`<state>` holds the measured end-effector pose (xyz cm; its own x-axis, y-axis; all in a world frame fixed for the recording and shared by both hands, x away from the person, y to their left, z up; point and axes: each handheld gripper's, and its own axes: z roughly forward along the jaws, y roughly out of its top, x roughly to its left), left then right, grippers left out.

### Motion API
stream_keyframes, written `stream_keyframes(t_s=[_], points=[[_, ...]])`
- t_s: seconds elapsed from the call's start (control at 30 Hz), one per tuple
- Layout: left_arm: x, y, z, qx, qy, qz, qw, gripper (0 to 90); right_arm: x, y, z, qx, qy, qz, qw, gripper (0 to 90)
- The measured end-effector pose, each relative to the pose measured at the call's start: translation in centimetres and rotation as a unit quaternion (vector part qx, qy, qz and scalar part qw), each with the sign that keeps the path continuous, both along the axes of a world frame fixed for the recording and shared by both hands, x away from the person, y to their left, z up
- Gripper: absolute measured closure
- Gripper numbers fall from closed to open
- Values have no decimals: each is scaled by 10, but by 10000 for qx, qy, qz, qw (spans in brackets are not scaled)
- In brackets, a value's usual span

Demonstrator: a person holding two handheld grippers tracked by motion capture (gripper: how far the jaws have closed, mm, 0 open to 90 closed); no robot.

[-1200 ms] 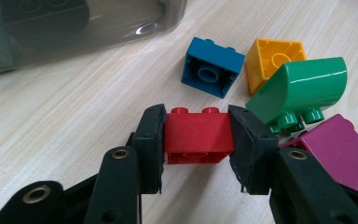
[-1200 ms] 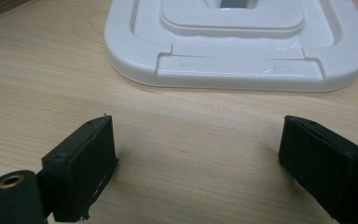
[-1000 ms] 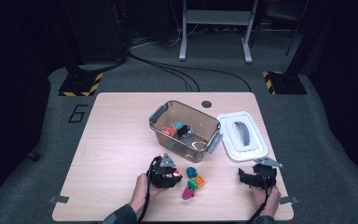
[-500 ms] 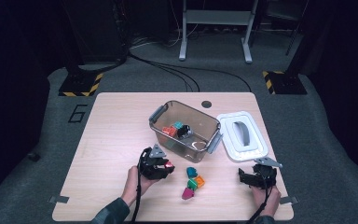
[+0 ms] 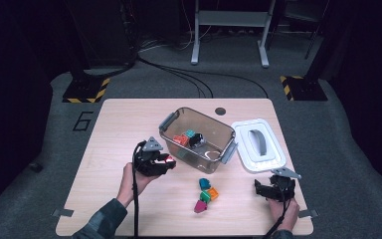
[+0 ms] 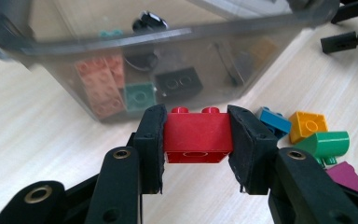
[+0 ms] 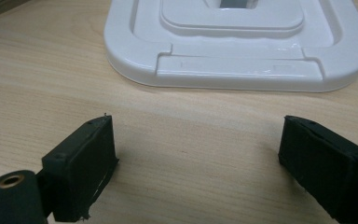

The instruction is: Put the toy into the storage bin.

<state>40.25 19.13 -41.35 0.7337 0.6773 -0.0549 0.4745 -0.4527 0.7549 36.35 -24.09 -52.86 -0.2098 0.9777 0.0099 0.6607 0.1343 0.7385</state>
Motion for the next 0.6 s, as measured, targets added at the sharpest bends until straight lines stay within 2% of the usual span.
stream_keyframes(t_s=[0.17,0.3,0.6], points=[[6,1,15,-29,-55,-6,10000,589,0,0,0,2,1,-4,10000,99],[10,0,27,-21,-183,-12,9998,589,0,0,0,3,0,-1,10000,99],[23,-3,47,-46,-272,30,9996,589,0,0,0,2,1,-3,10000,99]])
